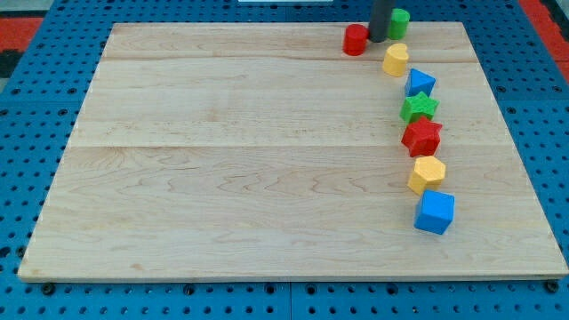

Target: Slide the yellow heart down a bit

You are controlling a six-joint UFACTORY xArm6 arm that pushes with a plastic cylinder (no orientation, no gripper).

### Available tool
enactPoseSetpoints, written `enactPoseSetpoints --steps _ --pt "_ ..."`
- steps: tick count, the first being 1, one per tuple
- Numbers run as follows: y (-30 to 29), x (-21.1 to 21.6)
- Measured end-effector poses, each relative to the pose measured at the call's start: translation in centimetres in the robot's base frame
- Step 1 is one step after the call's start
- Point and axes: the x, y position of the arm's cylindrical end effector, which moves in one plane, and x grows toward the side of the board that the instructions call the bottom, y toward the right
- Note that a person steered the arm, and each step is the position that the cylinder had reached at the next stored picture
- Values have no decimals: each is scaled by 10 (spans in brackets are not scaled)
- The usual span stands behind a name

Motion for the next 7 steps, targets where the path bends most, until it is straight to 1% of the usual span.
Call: enactPoseSetpoints --steps 1,2,3,4,5,7 --pt "-108 2" --pt "-161 14" --pt "-105 14" --pt "-82 14" --pt "-42 13" --pt "-31 16"
